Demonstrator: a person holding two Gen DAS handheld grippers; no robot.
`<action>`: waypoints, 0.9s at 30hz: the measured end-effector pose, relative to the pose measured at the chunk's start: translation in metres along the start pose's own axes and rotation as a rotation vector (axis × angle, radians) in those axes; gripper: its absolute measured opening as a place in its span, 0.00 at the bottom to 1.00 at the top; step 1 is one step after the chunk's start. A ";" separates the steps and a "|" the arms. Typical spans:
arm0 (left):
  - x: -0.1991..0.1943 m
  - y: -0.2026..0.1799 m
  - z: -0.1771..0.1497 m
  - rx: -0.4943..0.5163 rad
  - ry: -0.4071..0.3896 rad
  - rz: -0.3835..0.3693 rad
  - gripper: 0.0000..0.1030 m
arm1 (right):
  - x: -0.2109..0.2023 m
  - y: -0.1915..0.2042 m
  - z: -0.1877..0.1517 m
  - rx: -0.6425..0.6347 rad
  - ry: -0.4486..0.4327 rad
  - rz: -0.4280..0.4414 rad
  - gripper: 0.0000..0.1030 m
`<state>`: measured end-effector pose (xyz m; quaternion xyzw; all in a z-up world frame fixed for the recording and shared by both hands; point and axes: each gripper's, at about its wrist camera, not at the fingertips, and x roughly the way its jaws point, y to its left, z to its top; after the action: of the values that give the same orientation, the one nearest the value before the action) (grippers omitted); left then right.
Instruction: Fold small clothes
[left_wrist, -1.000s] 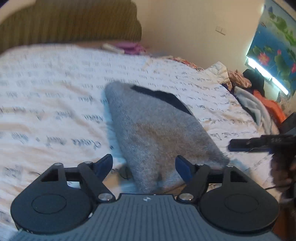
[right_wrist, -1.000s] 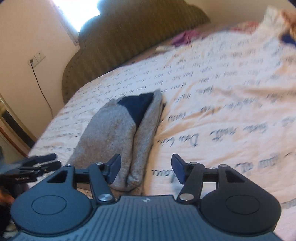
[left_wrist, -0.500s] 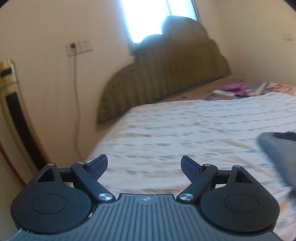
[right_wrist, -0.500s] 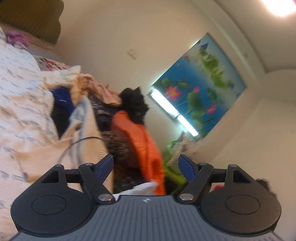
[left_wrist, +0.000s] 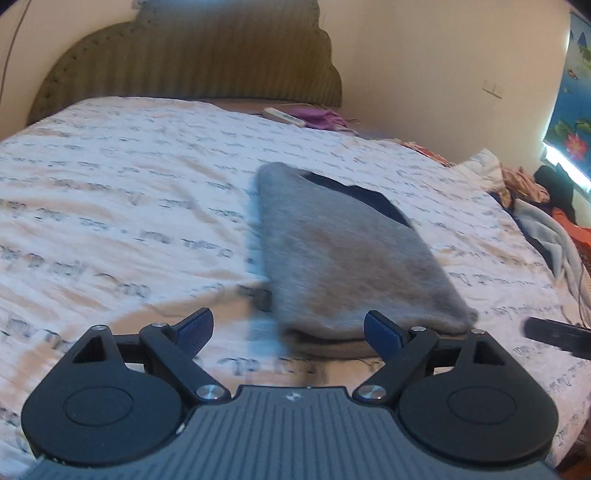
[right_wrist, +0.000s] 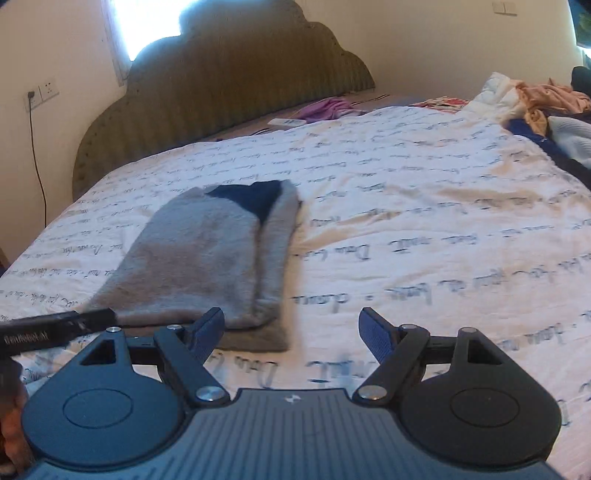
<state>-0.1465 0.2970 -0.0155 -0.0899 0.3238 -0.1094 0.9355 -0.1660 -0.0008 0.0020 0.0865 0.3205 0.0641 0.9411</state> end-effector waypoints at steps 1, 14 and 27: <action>0.002 -0.007 -0.005 0.013 0.005 0.003 0.90 | 0.007 0.013 -0.003 -0.014 0.013 -0.001 0.78; 0.032 -0.016 -0.041 0.124 0.039 0.065 0.99 | 0.037 0.044 -0.052 -0.101 0.032 -0.125 0.92; 0.031 -0.017 -0.039 0.129 0.041 0.048 1.00 | 0.039 0.040 -0.043 -0.052 0.071 -0.124 0.95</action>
<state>-0.1496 0.2691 -0.0604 -0.0195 0.3372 -0.1097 0.9348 -0.1648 0.0507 -0.0462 0.0398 0.3568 0.0172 0.9332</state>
